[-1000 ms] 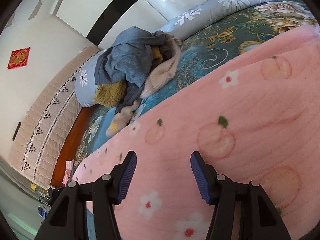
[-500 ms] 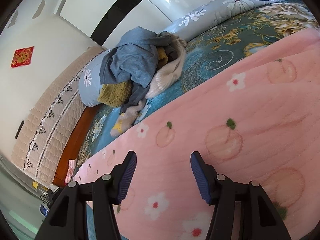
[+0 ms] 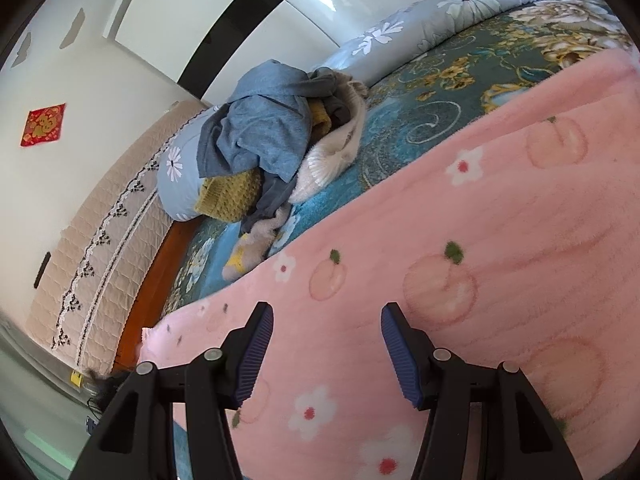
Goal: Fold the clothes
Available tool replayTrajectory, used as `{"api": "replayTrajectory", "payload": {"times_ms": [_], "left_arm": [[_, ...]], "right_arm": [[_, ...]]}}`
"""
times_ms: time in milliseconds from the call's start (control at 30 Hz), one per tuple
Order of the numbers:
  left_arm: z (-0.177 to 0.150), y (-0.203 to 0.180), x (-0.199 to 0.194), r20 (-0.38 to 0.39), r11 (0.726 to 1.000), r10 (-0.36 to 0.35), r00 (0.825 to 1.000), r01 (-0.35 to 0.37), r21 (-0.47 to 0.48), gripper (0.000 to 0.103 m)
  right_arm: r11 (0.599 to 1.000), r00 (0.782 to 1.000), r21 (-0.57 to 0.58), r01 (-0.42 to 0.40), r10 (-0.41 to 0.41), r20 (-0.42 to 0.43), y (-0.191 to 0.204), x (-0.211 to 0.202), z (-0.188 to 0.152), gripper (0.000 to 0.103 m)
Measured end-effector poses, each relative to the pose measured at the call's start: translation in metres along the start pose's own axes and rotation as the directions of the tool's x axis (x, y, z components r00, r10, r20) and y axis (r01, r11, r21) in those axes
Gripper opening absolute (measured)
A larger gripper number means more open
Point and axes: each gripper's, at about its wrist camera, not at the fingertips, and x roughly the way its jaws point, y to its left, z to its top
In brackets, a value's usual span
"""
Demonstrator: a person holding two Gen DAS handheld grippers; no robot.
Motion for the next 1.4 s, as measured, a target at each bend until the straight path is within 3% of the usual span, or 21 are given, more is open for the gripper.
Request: {"api": "replayTrajectory", "payload": {"times_ms": [33,133,233,400,567,733,833,933,1000,1133,1267,1400], "left_arm": [[-0.002,0.011,0.000,0.017,0.996,-0.058,0.998,0.059,-0.068,0.013],[0.002,0.007,-0.007,0.020,0.995,-0.072,0.997,0.073,-0.064,0.013],[0.006,0.001,-0.006,-0.022,0.999,-0.002,1.000,0.001,-0.033,0.013],[0.006,0.002,-0.007,-0.053,0.988,0.034,0.998,-0.042,-0.146,0.013],[0.016,-0.074,-0.060,0.081,1.000,-0.010,0.997,0.010,0.000,0.013],[0.008,-0.163,-0.122,0.145,0.980,-0.089,0.986,0.061,0.187,0.013],[-0.044,-0.230,-0.163,0.145,0.891,-0.240,0.960,0.158,0.426,0.013],[-0.123,-0.280,-0.169,0.063,0.725,-0.330,0.942,0.210,0.655,0.013],[-0.182,-0.298,-0.153,-0.009,0.624,-0.310,0.951,0.211,0.752,0.013],[-0.272,-0.301,-0.110,-0.101,0.520,-0.234,0.967,0.213,0.827,0.013],[-0.331,-0.288,-0.081,-0.166,0.485,-0.135,0.977,0.212,0.848,0.013],[-0.354,-0.283,-0.087,-0.141,0.460,-0.128,0.982,0.185,0.869,0.013]], "right_arm": [[1.000,1.000,-0.006,-0.001,0.001,0.001,0.001,0.000,0.000,0.060],[1.000,1.000,-0.007,-0.005,0.005,-0.002,0.002,0.000,0.000,0.060],[1.000,1.000,-0.002,-0.009,0.009,-0.005,0.002,0.001,0.000,0.060],[1.000,1.000,0.001,-0.021,0.021,-0.001,0.002,-0.001,0.001,0.060],[0.999,0.999,0.029,-0.039,0.039,0.001,-0.002,-0.002,0.002,0.060],[0.998,0.998,0.040,-0.052,0.051,0.021,-0.002,-0.006,0.004,0.060],[0.997,0.998,0.048,-0.055,0.053,0.032,-0.002,-0.008,0.005,0.060],[0.997,0.998,0.052,-0.058,0.056,0.040,-0.002,-0.009,0.007,0.060],[0.997,0.997,0.051,-0.060,0.057,0.048,-0.002,-0.011,0.007,0.060],[0.995,0.996,0.073,-0.069,0.065,0.058,-0.007,-0.014,0.009,0.060],[0.991,0.995,0.106,-0.083,0.076,0.063,-0.013,-0.015,0.010,0.060],[0.991,0.994,0.099,-0.093,0.088,0.058,-0.010,-0.014,0.011,0.060]]}}
